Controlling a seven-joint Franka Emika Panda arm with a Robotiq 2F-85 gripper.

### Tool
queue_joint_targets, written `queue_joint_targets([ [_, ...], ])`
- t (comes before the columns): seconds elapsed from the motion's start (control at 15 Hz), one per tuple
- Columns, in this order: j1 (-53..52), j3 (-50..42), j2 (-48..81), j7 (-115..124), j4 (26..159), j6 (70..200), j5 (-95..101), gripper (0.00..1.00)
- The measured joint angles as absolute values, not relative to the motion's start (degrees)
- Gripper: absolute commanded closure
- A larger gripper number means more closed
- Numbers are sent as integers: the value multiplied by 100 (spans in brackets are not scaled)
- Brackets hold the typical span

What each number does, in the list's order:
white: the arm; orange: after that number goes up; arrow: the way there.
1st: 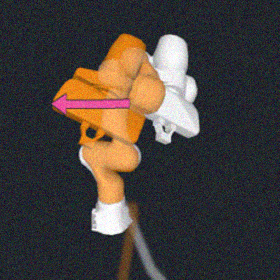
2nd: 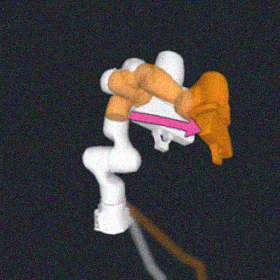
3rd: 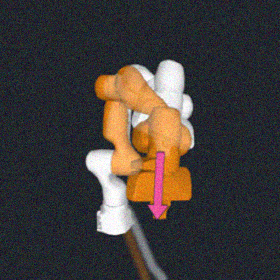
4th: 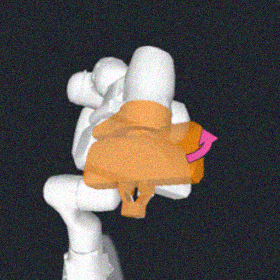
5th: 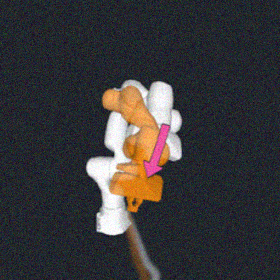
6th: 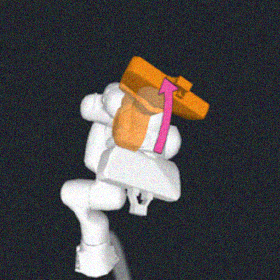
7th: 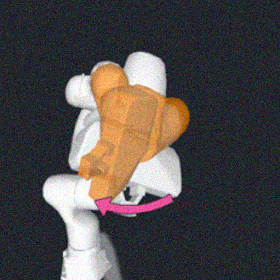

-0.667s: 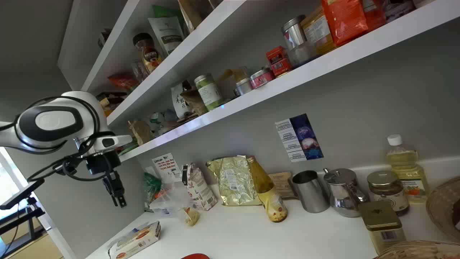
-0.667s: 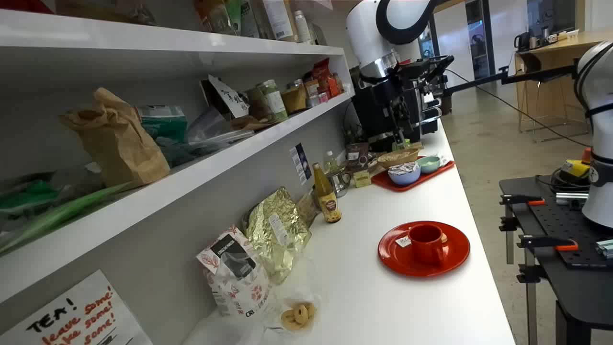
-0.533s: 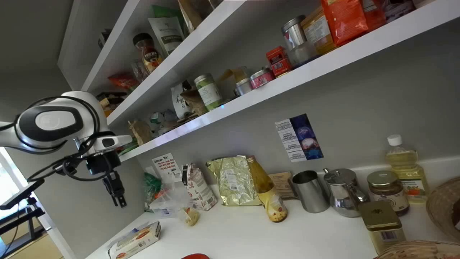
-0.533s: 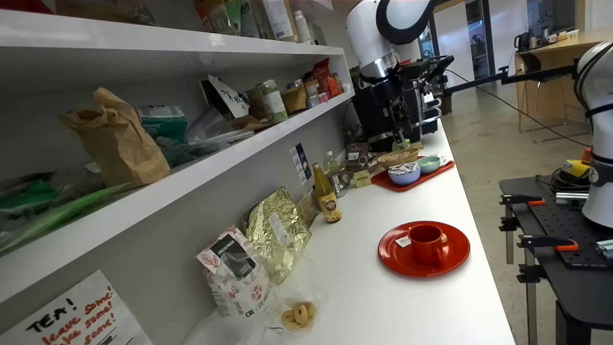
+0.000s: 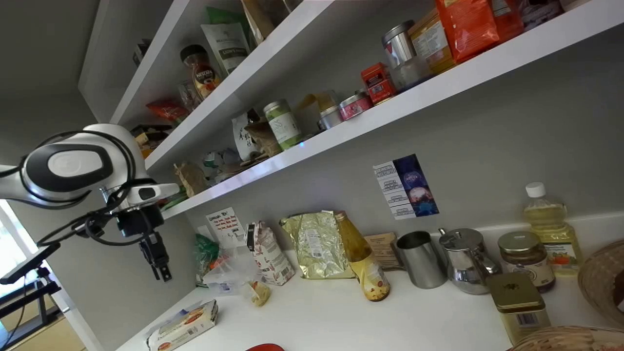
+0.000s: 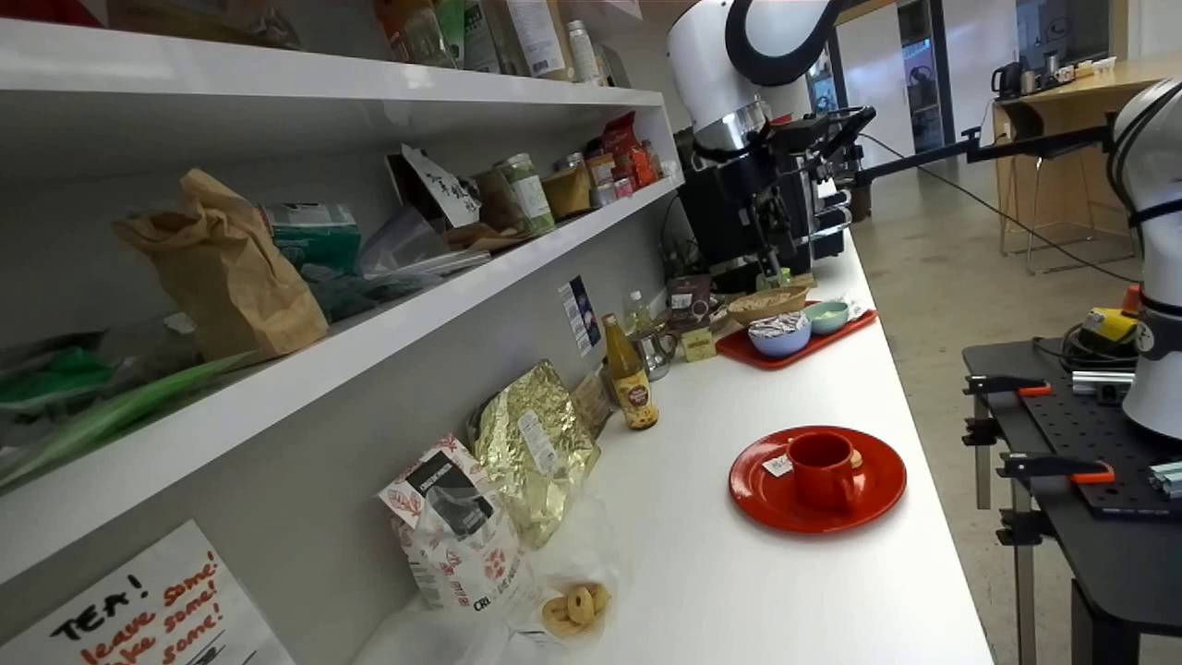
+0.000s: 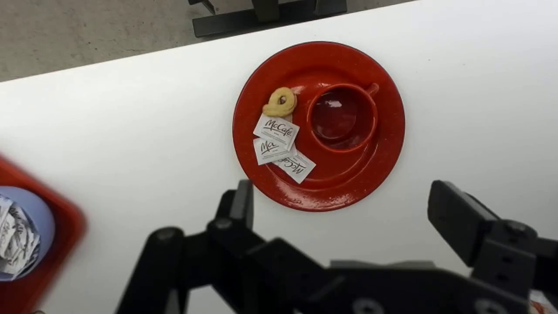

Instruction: Remove the cup from the plate

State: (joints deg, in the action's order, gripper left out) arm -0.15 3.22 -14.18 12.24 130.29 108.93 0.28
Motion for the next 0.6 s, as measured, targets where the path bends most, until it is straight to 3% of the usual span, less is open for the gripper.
queue_joint_targets([
  [0.6, -53, 401, -1227, 1888, 13539, 11222, 13, 0],
])
